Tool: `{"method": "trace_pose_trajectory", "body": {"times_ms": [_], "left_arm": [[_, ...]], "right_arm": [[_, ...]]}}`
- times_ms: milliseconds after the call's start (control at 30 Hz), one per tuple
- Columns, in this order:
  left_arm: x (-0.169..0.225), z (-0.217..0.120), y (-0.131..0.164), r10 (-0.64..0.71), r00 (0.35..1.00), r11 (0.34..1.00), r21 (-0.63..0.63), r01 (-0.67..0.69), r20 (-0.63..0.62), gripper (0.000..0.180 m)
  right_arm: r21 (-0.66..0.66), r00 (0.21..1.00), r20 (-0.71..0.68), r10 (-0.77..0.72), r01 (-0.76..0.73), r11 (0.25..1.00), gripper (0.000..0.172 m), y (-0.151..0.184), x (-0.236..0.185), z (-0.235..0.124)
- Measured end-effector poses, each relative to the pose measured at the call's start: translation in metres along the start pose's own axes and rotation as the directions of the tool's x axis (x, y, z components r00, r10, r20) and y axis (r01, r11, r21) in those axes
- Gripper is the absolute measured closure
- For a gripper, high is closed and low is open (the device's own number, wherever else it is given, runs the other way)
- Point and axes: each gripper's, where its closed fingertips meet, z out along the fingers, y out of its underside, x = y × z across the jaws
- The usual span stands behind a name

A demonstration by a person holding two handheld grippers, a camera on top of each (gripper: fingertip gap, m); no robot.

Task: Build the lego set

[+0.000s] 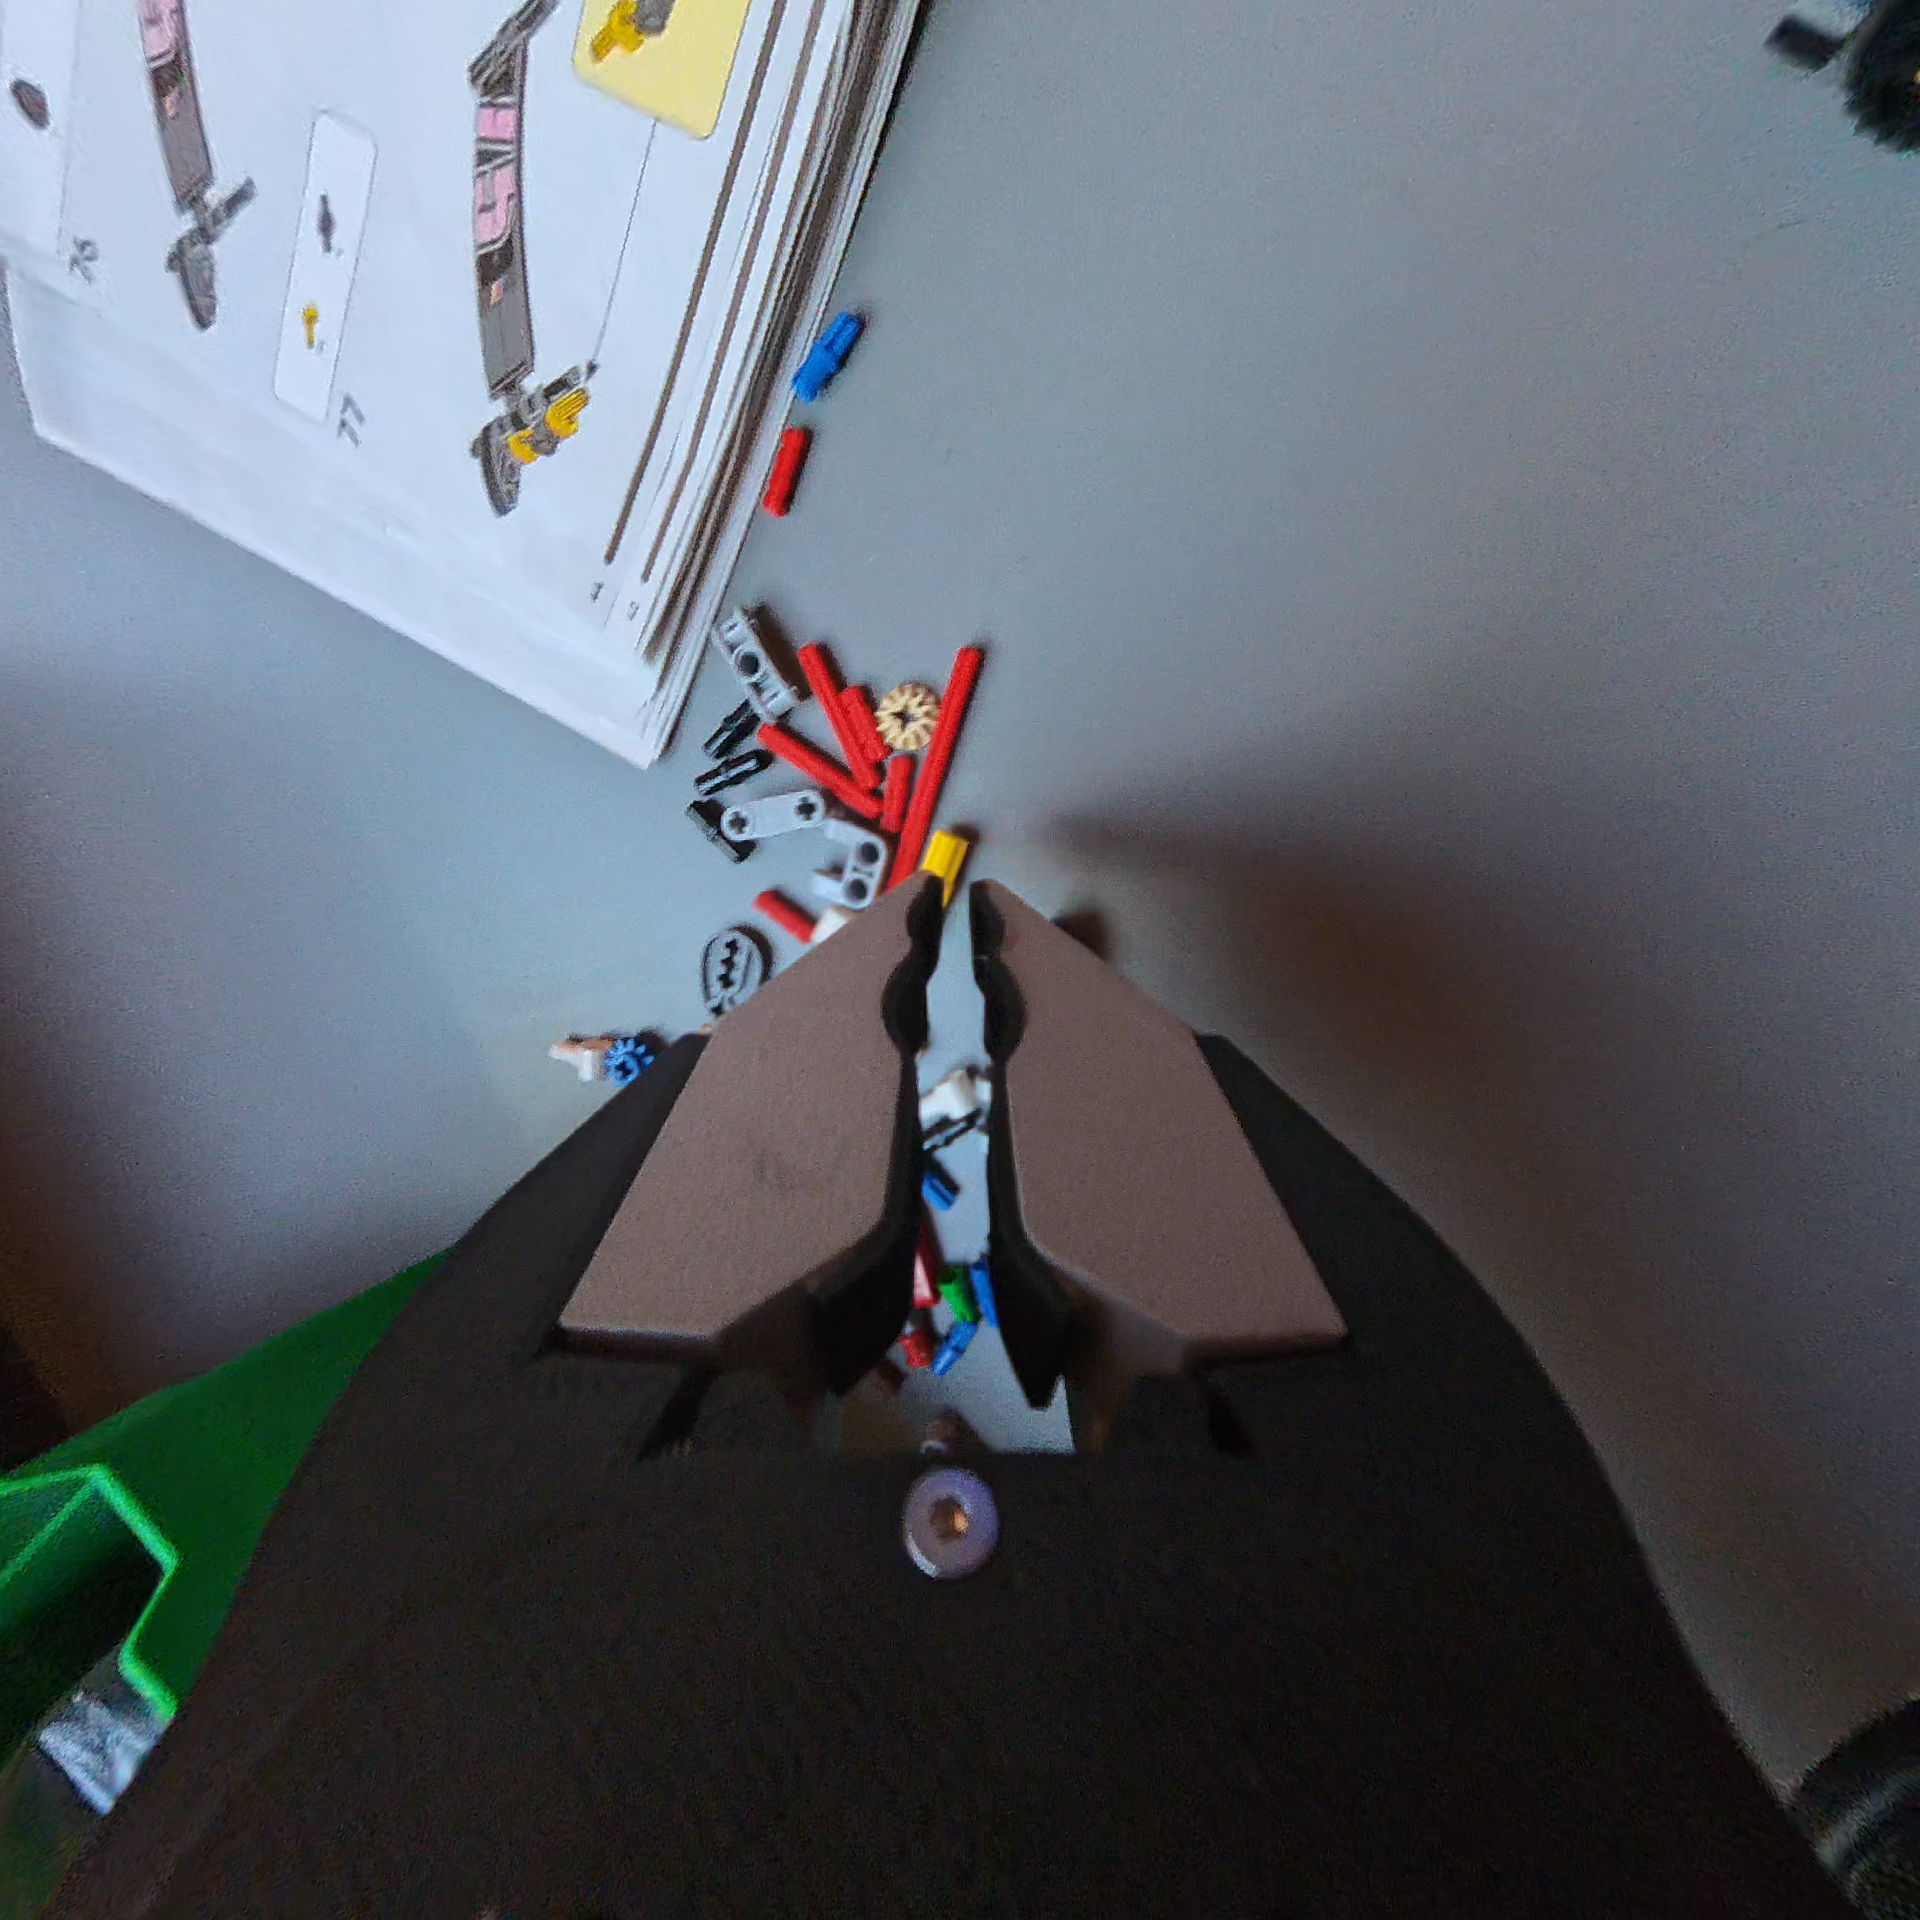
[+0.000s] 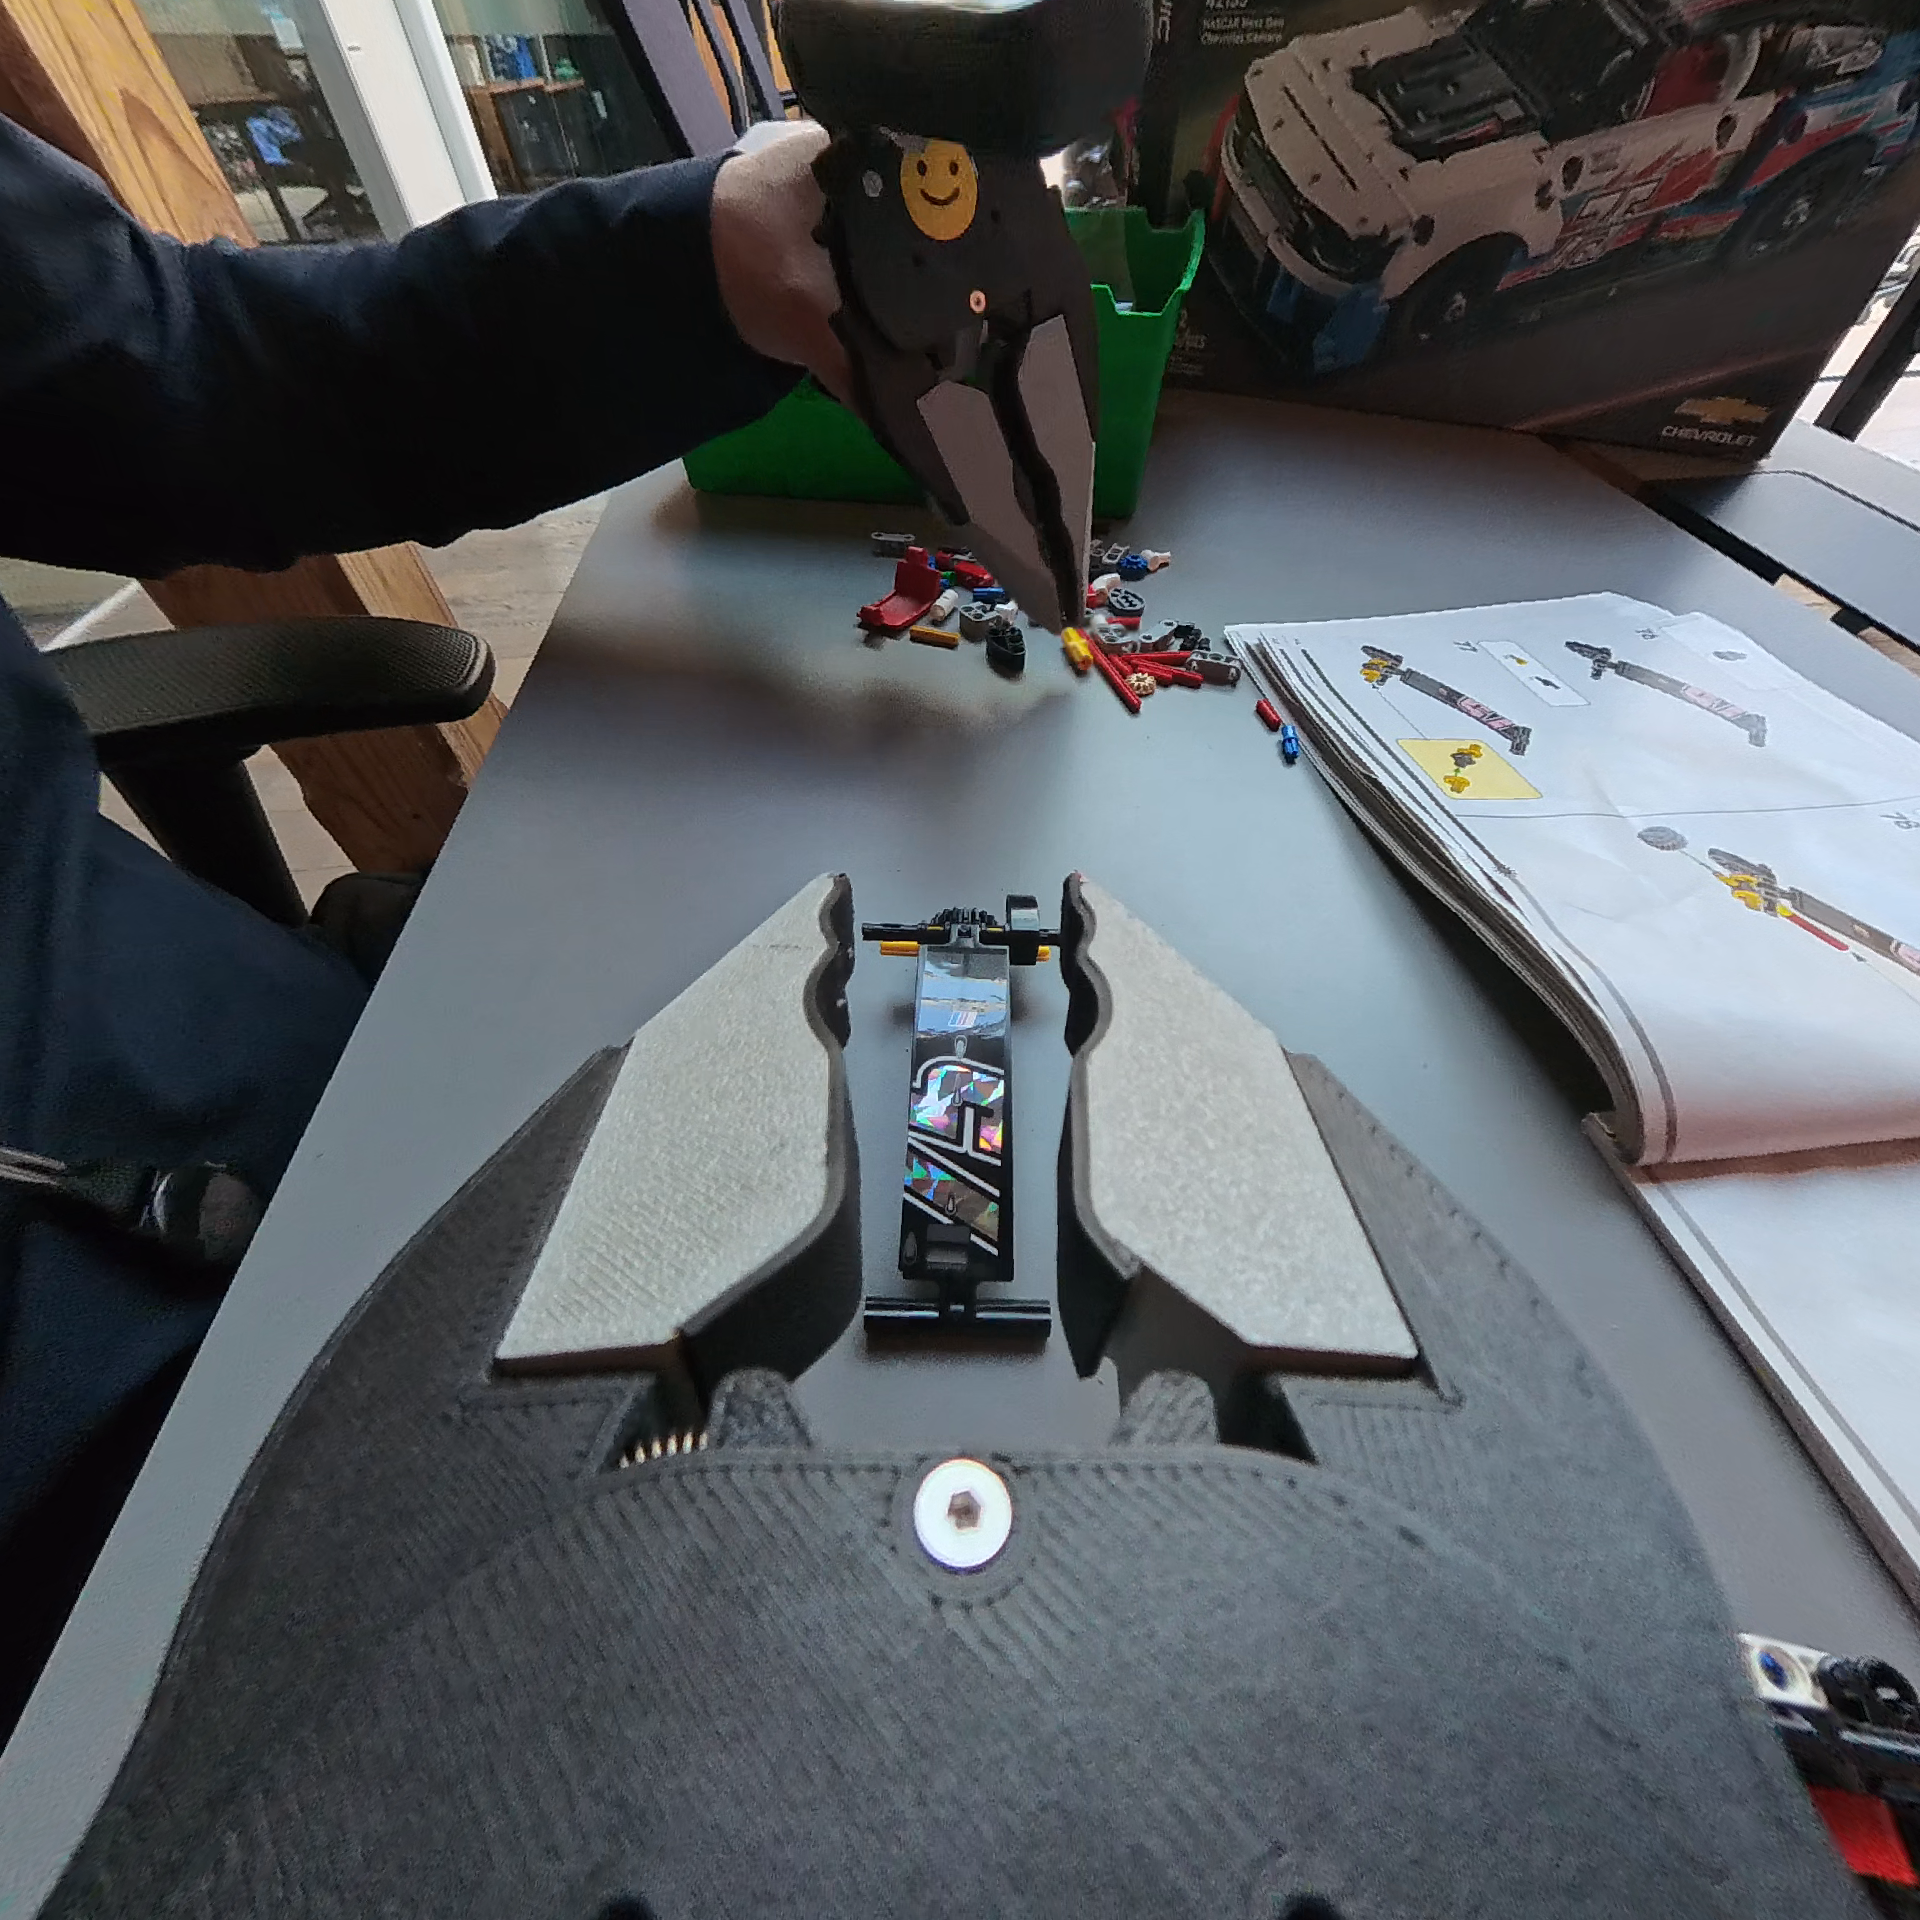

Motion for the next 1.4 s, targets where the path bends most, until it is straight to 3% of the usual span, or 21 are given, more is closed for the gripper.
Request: {"method": "trace_pose_trajectory", "body": {"times_ms": [100,133,467,733,867,1167,1400], "left_arm": [[0.009,0.011,0.005,-0.004,0.999,0.999,-0.052,0.002,-0.041,0.17],[0.009,0.013,0.002,-0.006,0.999,0.999,-0.035,0.004,-0.04,0.18],[0.015,0.013,-0.003,0.017,0.999,1.0,-0.018,-0.018,-0.046,0.18],[0.022,0.006,0.006,0.045,0.998,0.999,-0.017,-0.046,-0.048,0.17],[0.02,-0.006,0.009,0.054,0.998,0.999,0.004,-0.054,-0.029,0.166],[-0.015,-0.021,0.021,-0.061,0.996,0.998,0.017,0.06,0.062,0.17],[-0.015,0.0,0.018,0.113,0.993,0.991,-0.071,-0.112,0.015,0.166]], "right_arm": [[0.008,1.0,0.006,0.002,-0.002,1.0,0.135,-0.002,-0.001,-0.001],[0.008,1.0,0.009,0.004,-0.004,1.0,0.135,-0.002,-0.001,0.0],[0.009,1.0,0.006,0.0,0.0,1.0,0.137,-0.002,-0.001,-0.001],[0.006,1.0,0.008,-0.002,0.002,1.0,0.137,-0.002,-0.002,0.0],[0.008,1.0,0.002,-0.007,0.007,1.0,0.138,-0.003,-0.002,-0.001],[-0.003,1.0,0.012,-0.013,0.013,1.0,0.139,-0.001,-0.005,0.001],[0.004,1.0,0.009,-0.01,0.01,1.0,0.139,-0.002,-0.004,-0.001]]}}
